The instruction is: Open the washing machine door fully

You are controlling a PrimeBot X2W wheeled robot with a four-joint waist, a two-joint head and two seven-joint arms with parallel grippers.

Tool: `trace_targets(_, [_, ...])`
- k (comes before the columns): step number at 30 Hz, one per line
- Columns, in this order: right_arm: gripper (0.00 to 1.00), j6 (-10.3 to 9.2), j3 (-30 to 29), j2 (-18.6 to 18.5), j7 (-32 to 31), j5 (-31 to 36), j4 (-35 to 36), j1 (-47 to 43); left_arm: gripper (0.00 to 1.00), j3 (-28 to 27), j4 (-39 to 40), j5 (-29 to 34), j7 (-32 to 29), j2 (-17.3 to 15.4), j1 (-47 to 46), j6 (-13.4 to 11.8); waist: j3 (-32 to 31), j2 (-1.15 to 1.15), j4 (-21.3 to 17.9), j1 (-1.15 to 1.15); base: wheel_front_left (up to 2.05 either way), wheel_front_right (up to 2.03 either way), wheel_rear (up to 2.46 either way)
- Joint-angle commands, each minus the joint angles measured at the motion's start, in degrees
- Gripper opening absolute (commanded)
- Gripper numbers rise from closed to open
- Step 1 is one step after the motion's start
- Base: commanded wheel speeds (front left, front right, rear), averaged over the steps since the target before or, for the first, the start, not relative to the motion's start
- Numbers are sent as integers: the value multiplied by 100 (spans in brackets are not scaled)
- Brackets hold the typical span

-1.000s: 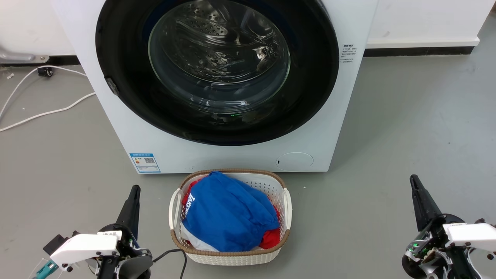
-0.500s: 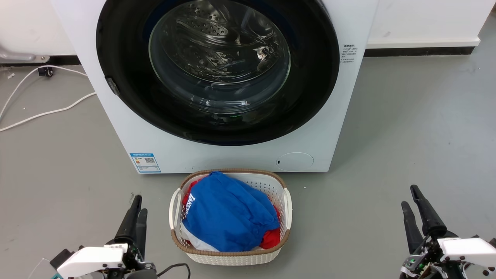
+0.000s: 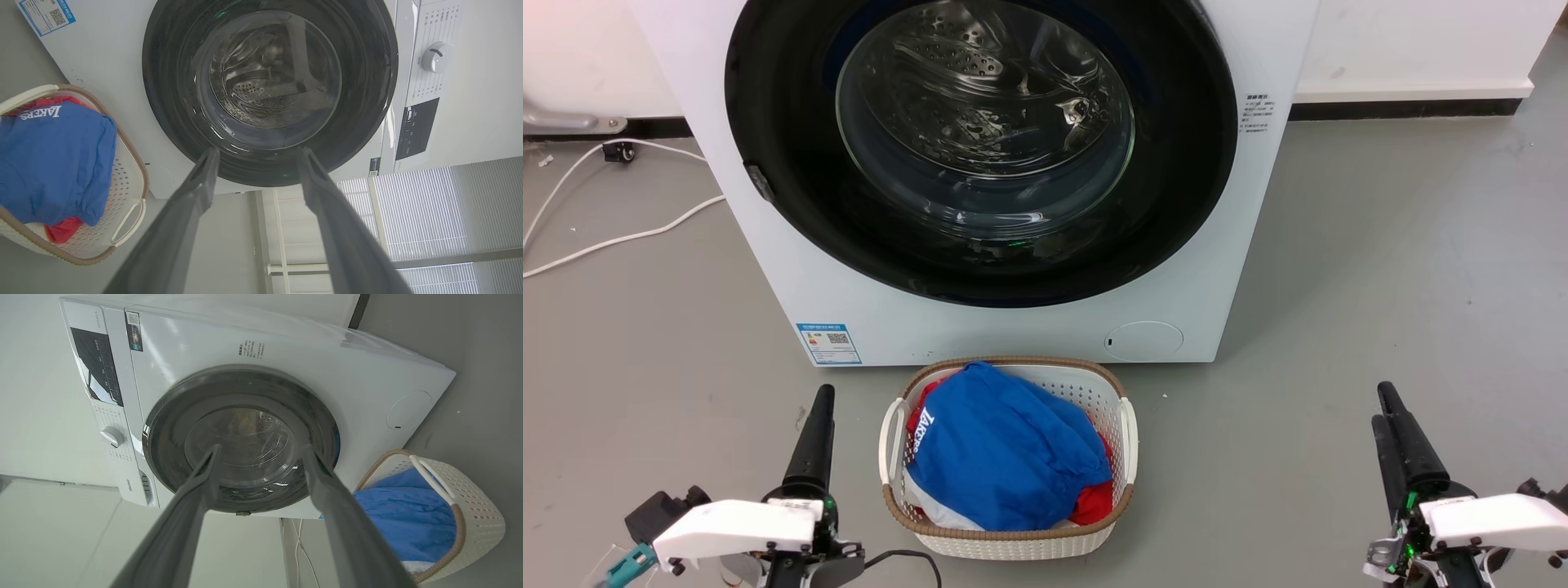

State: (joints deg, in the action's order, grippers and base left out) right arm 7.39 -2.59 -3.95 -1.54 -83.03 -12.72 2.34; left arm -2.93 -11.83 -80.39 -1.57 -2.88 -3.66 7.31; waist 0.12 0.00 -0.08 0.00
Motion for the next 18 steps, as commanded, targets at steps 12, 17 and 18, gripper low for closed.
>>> trace_targets(12, [100,4,79,-15,208,2140,453,47,100,247,291,1789,317,-148,-108,8,-10,0,-1,0,0,0,0])
trace_targets(17, [100,5,148,-16,209,2884,579,15,100,325,292,2429,424,-223,-114,3,-16,0,-6,0,0,0,0])
trace_targets(18, [100,5,156,-11,209,2996,600,4,100,340,299,2541,445,-231,-117,-1,-18,0,-6,0,0,0,0])
